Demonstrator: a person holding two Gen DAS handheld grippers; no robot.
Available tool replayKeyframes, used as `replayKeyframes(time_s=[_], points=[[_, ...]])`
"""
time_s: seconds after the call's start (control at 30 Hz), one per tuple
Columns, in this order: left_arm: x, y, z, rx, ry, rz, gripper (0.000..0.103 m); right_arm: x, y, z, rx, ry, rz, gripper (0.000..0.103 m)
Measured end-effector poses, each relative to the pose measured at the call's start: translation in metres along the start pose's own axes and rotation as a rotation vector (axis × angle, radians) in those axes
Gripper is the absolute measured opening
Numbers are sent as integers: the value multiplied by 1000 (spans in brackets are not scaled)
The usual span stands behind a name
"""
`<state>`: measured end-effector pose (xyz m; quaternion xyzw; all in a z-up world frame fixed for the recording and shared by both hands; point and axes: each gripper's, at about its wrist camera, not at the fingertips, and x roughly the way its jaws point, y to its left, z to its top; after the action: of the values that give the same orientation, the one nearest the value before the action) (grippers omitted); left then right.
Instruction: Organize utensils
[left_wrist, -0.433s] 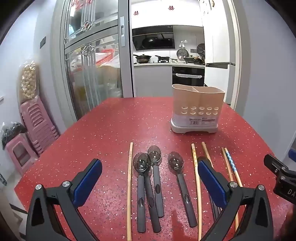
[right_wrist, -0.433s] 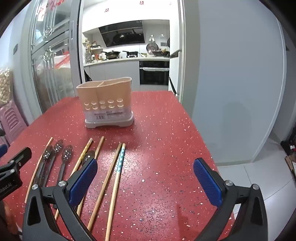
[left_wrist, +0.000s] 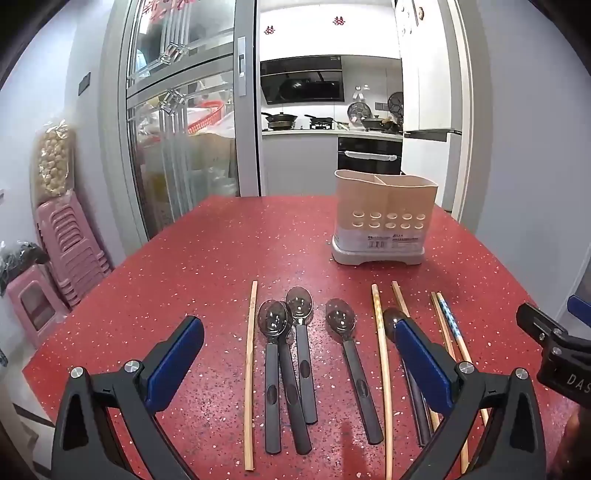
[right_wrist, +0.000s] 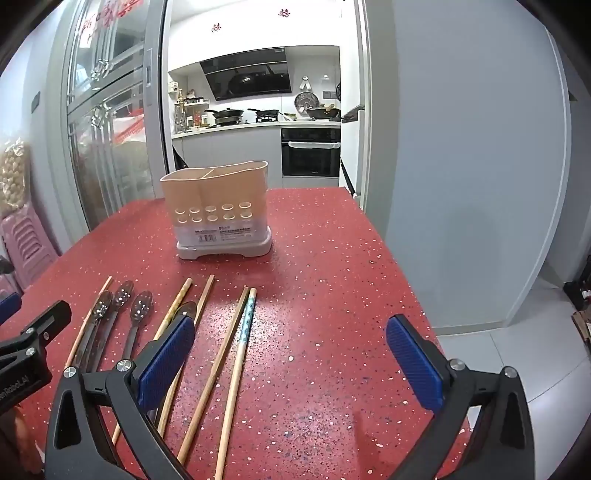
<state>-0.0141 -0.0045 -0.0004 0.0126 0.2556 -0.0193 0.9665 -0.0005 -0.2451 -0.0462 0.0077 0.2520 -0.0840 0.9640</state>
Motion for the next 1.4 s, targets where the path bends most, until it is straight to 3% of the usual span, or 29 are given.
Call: replayKeyframes(time_s=[1.4], points=[[-4, -1, -2, 7, -1, 0, 103, 1, 4, -1, -7, -7, 10, 103]])
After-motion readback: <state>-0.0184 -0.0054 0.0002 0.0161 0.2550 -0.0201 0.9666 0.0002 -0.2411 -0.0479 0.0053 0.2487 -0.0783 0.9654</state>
